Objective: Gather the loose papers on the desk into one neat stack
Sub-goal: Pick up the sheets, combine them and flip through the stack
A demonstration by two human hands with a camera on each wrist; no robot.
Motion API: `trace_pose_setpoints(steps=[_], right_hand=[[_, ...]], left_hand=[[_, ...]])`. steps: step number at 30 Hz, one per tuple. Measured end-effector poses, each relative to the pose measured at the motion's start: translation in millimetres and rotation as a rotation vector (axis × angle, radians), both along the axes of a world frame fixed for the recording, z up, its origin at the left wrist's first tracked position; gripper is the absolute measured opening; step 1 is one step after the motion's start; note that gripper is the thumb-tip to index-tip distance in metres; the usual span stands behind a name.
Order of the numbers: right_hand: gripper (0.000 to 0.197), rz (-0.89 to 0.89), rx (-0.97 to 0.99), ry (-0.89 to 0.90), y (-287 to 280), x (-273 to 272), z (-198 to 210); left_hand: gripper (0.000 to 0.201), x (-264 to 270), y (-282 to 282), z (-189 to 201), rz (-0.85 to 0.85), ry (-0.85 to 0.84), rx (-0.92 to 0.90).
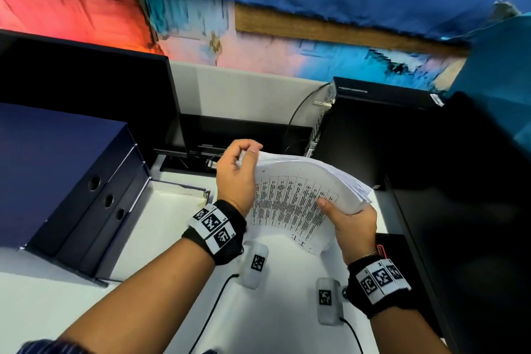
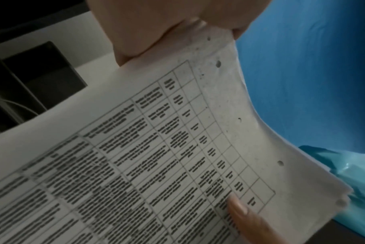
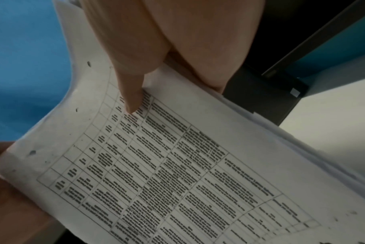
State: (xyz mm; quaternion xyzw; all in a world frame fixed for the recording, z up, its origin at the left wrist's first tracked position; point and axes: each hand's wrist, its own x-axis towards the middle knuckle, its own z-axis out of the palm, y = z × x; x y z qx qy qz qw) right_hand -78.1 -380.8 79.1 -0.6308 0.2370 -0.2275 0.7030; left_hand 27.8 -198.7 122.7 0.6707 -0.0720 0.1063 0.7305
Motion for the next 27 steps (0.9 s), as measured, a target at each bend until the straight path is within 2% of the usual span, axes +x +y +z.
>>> trace_pose_setpoints(steps=[3, 6, 10, 14, 16, 19, 21, 23, 25, 27], right_hand=[[0.031, -0.018, -0.002, 0.009, 1.7, 1.4, -1.0], [0.030, -0.022, 0.007, 0.001, 3.3, 2.1, -2.0], [0.025, -0.026, 0.002, -0.017, 2.9, 2.6, -1.5], [0.025, -0.044, -0.006, -0.008, 2.6, 3.1, -2.9], [0.026, -0.037, -0.024, -0.003, 2.1, 2.5, -4.4], [0.018, -0.004, -0.054, 0.023, 2.0, 2.1, -8.4], [0.012, 0.026, -0.072, 0.052, 5.0, 3.9, -8.1], [0.012, 0.011, -0.102, 0.049, 5.3, 5.7, -2.0], [0.012, -0.016, -0.103, 0.011, -1.7, 7.7, 4.2], [0.012, -0.045, -0.117, 0.016, -9.0, 8.4, 2.4]], left_hand=[[0.007, -0.9, -2.1, 5.9, -0.028, -0.064, 0.064], [0.009, -1.2, -6.2, 7.5, -0.039, -0.093, 0.162], [0.008, 0.6, -4.7, 6.8, 0.010, -0.109, 0.172], [0.004, -1.0, -5.6, 8.4, -0.056, -0.092, 0.174], [0.005, -0.1, -6.5, 8.9, -0.007, -0.056, 0.190], [0.008, 0.2, -8.4, 10.2, 0.050, -0.011, 0.166], [0.006, -0.7, -7.8, 13.5, 0.013, -0.026, 0.175], [0.027, -0.6, -5.1, 19.9, -0.104, -0.134, 0.231], [0.049, 3.8, 0.0, 26.8, -0.188, -0.276, 0.385], [0.051, 10.2, 4.3, 28.6, -0.206, -0.325, 0.459]])
